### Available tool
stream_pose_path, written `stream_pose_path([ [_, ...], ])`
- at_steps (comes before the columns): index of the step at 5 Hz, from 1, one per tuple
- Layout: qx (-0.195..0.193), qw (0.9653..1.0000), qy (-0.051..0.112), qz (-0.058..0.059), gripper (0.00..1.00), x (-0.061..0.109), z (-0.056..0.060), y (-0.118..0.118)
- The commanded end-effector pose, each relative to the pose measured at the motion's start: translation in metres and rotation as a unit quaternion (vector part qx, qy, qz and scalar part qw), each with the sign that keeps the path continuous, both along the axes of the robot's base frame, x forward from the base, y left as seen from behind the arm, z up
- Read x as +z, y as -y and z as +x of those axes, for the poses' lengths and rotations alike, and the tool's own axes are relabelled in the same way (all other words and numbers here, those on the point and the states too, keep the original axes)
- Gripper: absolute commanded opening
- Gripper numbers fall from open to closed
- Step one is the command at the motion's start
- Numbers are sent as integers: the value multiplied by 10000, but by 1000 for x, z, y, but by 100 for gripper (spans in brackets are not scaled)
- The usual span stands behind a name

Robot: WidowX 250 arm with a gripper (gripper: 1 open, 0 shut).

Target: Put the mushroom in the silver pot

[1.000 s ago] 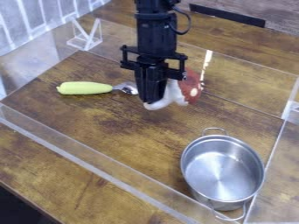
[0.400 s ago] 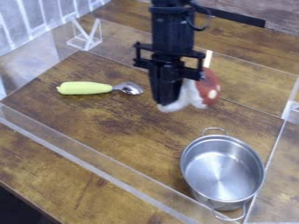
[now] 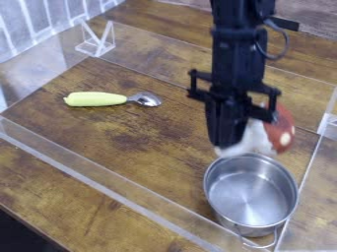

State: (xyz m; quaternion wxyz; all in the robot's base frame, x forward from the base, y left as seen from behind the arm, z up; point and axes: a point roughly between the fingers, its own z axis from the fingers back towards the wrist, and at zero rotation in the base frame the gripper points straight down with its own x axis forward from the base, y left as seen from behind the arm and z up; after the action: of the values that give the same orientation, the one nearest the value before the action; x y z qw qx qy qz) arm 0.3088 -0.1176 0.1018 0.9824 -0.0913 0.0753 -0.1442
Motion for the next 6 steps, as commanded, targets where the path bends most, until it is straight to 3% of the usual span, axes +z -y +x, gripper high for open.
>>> stream_pose_path([
  [1, -113, 9992, 347, -169, 0, 18, -12, 18],
  [2, -154, 9993, 307, -173, 100, 7, -13, 27],
  [3, -225, 9995, 236, -46, 100, 1, -14, 28],
  [6, -200, 9986, 425, 255, 100, -36, 2, 24],
])
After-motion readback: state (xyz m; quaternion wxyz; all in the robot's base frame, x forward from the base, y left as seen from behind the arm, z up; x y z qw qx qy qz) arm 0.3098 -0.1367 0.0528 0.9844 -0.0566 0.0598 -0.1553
